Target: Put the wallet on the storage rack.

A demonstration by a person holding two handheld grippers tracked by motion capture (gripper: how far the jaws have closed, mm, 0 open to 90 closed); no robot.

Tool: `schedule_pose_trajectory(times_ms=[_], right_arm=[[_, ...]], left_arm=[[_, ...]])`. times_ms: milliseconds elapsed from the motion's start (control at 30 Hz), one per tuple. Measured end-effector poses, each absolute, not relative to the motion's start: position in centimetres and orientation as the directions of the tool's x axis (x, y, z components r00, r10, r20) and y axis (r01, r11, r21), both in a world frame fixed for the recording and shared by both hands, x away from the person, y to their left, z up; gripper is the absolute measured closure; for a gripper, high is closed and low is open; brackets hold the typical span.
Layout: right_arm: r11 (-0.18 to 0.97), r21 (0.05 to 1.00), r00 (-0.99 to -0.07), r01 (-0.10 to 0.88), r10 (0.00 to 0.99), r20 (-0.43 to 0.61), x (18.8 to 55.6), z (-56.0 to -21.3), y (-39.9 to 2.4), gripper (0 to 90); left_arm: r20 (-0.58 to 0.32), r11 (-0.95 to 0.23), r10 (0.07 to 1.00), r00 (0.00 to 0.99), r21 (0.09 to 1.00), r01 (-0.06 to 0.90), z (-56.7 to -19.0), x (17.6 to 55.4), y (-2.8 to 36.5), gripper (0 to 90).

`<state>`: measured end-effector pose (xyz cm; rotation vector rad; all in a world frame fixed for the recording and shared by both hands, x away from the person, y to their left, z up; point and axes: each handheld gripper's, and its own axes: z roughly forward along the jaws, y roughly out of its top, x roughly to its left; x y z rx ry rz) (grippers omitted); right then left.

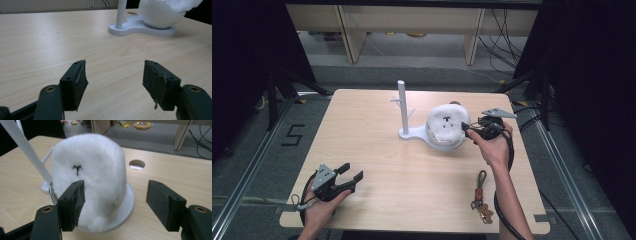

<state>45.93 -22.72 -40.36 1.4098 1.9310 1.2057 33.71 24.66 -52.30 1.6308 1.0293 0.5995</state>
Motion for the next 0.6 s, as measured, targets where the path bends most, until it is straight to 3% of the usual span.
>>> schedule_pose_trajectory(times_ms=[600], right_arm=[[0.140, 0.742, -0.360, 0.656, 0.922, 0.145, 42.5, -43.6, -25.1, 39.7]], left_arm=[[-0.116, -0.062, 0.859, 0.498, 0.943, 0.327, -52.3, 33.8, 24.6, 34.8]])
